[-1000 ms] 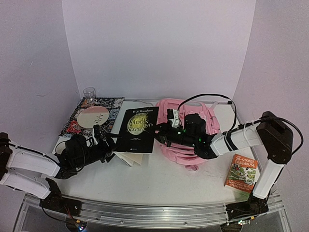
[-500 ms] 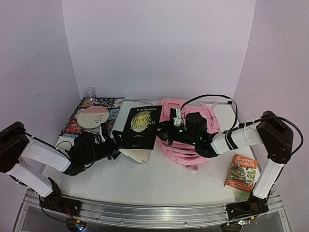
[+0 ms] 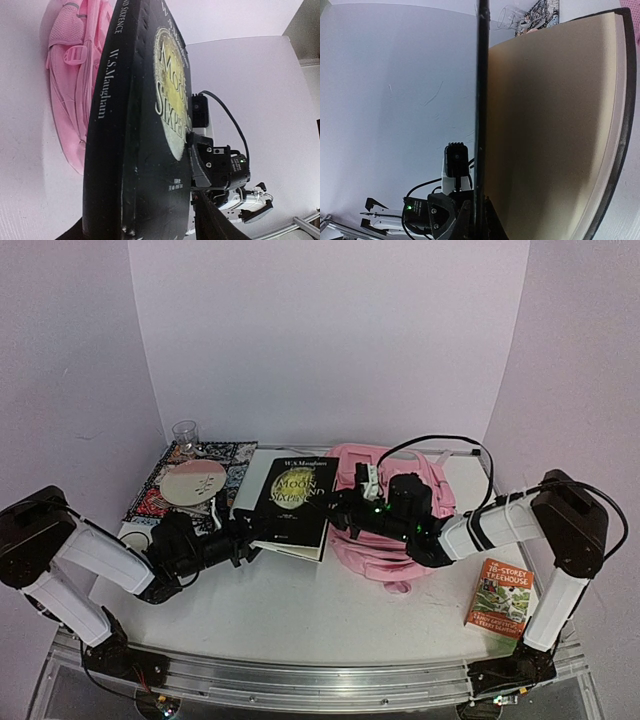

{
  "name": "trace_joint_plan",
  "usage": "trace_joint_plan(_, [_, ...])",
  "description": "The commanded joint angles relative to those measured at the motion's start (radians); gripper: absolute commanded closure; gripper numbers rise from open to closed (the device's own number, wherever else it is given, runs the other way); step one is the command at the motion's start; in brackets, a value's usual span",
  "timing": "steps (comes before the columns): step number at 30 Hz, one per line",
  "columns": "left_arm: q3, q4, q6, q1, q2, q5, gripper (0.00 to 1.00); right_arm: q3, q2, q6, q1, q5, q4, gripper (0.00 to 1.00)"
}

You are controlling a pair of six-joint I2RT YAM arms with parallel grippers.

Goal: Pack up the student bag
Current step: Pass from the right arm to the left, then grab the largest pocket of the student bag.

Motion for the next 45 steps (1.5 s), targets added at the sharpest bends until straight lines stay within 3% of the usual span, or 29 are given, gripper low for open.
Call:
trace_joint_plan(1, [0.021, 0.2, -0.012, -0.007, -0.098, 0.04, 0.51, -0.034, -0.01, -0.024, 0.012, -0.071, 0.494, 0.92])
trace_joint_plan(8, [0.003, 0.2, -0.007, -0.005, -0.08, 0.018, 0.83, -0.062, -0.037, -0.116, 0.009, -0.089, 0.34, 0.65])
trace_joint_plan(16, [-0.016, 0.199, 0.01, 0.037, -0.045, 0.027, 0.99, -0.094, -0.132, -0.312, -0.016, -0.125, 0.039, 0.41])
trace_joint_plan(20, [-0.026, 0.199, -0.017, 0.092, -0.029, 0.067, 1.0, -0.078, -0.229, -0.522, -0.042, -0.145, -0.277, 0.36])
trace_joint_plan(24, [-0.031, 0.196, -0.027, 0.132, -0.026, 0.106, 1.0, 0.022, -0.346, -0.833, -0.05, 0.014, -0.794, 0.32])
trace_joint_plan(30, [-0.009, 0.186, -0.055, 0.18, 0.002, 0.186, 1.0, 0.174, -0.353, -1.131, -0.055, 0.227, -1.293, 0.3])
trace_joint_plan(36, [0.018, 0.155, -0.084, 0.242, 0.047, 0.307, 1.0, 0.197, -0.309, -1.275, -0.055, 0.349, -1.452, 0.3])
trace_joint_plan(45, [0.067, 0.124, -0.093, 0.254, 0.111, 0.429, 1.0, 0.24, -0.183, -1.388, -0.054, 0.47, -1.507, 0.3])
